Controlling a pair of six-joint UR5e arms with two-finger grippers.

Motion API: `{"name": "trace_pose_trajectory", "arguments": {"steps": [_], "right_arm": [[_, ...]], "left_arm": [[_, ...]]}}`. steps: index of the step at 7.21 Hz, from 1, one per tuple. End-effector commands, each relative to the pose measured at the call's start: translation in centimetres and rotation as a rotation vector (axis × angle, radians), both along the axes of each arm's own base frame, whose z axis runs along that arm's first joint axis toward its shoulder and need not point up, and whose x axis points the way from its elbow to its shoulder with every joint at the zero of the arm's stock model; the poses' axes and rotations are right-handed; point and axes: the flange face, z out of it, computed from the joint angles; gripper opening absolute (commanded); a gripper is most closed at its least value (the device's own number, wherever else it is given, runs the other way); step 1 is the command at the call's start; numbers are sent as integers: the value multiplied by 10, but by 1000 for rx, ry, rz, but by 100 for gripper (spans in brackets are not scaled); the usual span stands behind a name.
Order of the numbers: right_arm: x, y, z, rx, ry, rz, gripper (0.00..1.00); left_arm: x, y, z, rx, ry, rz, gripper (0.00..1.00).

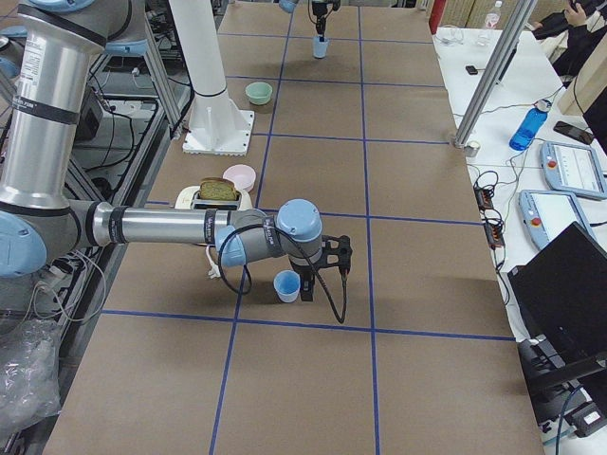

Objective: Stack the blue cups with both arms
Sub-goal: 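Reach the left gripper down and grasp the light blue cup near it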

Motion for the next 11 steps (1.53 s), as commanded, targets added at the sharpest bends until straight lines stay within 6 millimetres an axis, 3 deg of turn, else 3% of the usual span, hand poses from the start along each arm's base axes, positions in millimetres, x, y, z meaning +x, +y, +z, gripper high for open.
{"name": "trace_pose_trajectory", "arguments": {"steps": [1,2,3,5,6,9,11], "right_arm": [[-6,4,6,-13,9,-18,100],[-14,7,12,-23,17,-38,100],[-19,7,14,-26,19,-50,100],[-29,8,24,-46,25,-77,100],[-34,9,27,-50,26,-89,100],[-47,12,39,-66,46,-124,100],[-51,29,54,-46,60,-143,100]], "left_arm": [[5,-4,-9,6,15,11,0],[11,-11,-23,-6,30,29,0],[21,-23,-58,-32,49,56,0],[40,-55,-147,-86,48,72,0],[48,-71,-177,-99,39,67,0],[69,-101,-237,-143,71,17,0],[83,-121,-284,-173,87,-8,0]]}}
